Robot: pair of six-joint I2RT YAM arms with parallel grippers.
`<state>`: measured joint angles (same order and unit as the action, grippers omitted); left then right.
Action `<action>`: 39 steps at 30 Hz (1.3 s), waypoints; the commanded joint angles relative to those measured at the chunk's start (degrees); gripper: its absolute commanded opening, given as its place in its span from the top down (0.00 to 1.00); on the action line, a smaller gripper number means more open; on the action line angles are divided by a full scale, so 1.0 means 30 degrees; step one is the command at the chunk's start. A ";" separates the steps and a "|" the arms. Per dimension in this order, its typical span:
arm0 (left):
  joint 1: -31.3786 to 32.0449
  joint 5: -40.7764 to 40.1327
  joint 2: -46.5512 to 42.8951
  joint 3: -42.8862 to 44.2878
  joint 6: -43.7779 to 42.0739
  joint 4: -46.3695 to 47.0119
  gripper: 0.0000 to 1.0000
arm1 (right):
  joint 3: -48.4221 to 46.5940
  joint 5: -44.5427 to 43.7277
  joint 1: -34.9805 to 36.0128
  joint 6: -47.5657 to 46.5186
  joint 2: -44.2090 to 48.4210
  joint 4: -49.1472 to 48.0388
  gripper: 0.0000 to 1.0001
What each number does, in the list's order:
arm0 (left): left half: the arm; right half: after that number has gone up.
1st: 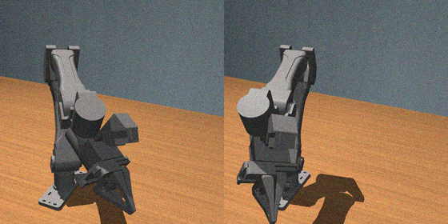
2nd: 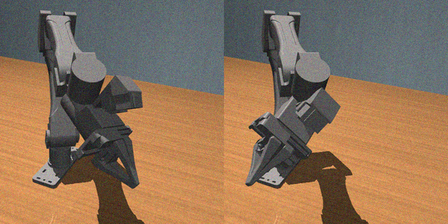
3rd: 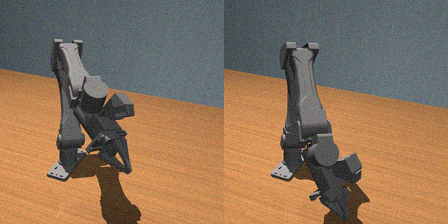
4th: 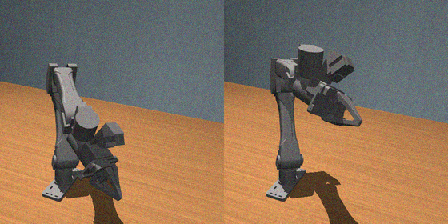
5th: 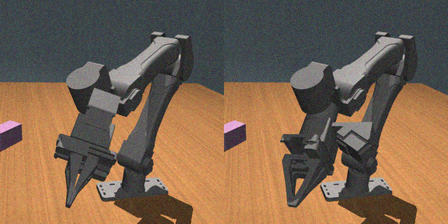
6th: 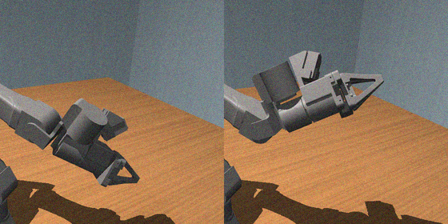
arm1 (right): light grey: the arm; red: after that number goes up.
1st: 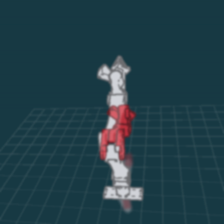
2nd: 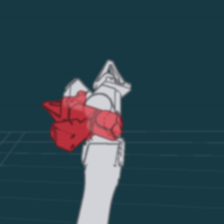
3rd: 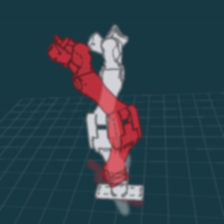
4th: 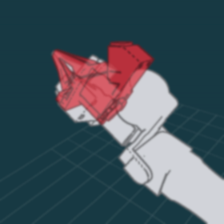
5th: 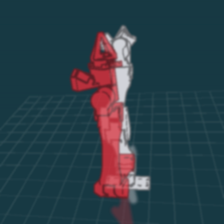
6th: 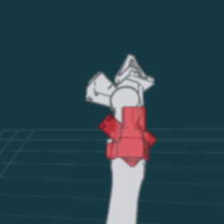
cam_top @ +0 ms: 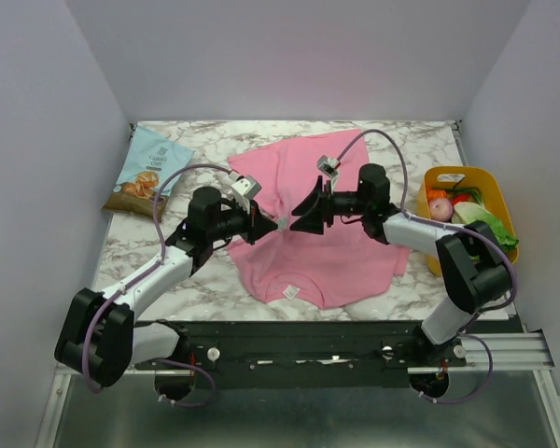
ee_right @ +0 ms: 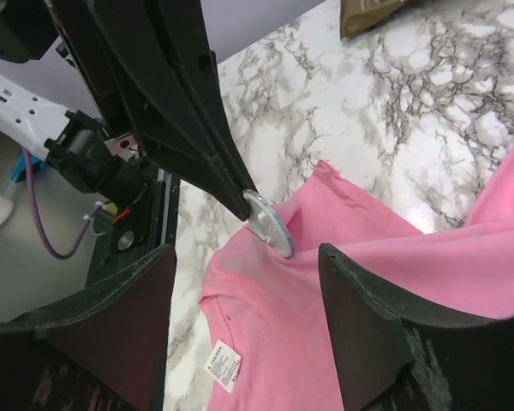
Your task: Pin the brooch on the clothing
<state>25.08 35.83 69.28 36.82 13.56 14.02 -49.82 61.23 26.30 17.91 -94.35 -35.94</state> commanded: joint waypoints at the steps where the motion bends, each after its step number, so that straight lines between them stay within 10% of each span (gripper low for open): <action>1: -0.0128 0.0828 -0.0387 -0.0114 0.0343 0.0863 1.00 | 0.0142 0.1298 0.0050 0.1645 -0.1070 -0.2225 0.28; 39: -0.0216 0.1532 0.0258 0.0208 0.0928 0.1303 1.00 | -0.1380 0.0127 0.0958 0.1766 -0.2624 -0.0530 0.66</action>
<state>24.71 38.44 69.78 36.82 15.84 15.77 -51.99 62.48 28.29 25.30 -101.27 -39.75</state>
